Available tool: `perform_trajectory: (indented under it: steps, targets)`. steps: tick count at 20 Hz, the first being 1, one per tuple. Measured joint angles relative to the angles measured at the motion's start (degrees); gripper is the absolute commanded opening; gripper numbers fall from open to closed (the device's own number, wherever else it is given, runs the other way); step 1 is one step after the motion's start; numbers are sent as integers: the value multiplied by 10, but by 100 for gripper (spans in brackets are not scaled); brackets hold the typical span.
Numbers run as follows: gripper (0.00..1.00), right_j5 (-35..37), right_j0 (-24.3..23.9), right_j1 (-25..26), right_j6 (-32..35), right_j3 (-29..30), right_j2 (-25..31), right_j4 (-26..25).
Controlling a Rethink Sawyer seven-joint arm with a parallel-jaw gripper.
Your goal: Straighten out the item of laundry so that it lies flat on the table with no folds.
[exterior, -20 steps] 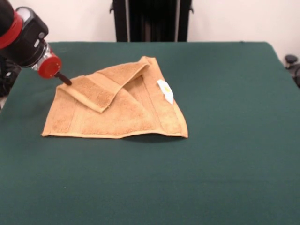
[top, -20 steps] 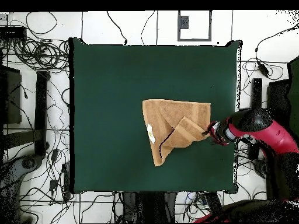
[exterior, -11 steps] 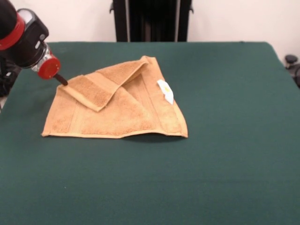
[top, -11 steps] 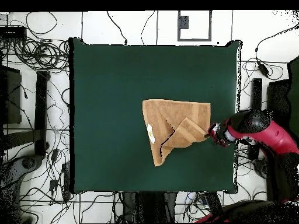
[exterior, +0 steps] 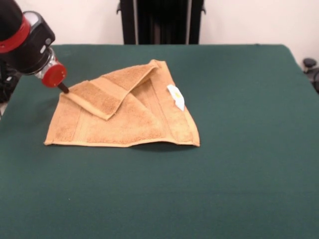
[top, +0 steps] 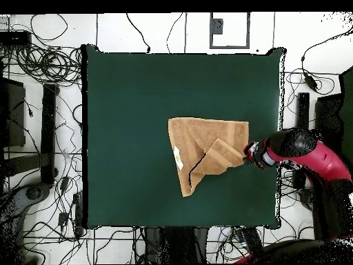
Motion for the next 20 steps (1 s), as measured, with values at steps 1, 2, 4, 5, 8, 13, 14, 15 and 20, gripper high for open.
perform_trajectory:
  steps: [1, 2, 4, 5, 8, 13, 14, 15, 20]
  targets:
    - [0, -1, 0, -3, 0, 0, 0, 0]
    - [0, -1, 0, -5, 0, 0, 0, 0]
    - [0, -1, 0, -12, 0, 0, 0, 0]
    - [0, -1, 0, -13, 0, 0, 0, 0]
    - [0, -1, 0, -19, 0, 0, 0, 0]
    - [0, -1, 0, -24, 0, 0, 0, 0]
    - [0, -1, 0, -24, 0, 0, 0, 0]
    - [0, -1, 0, -24, 0, 0, 0, 0]
    - [0, -29, -2, -25, 0, 4, 2, 0]
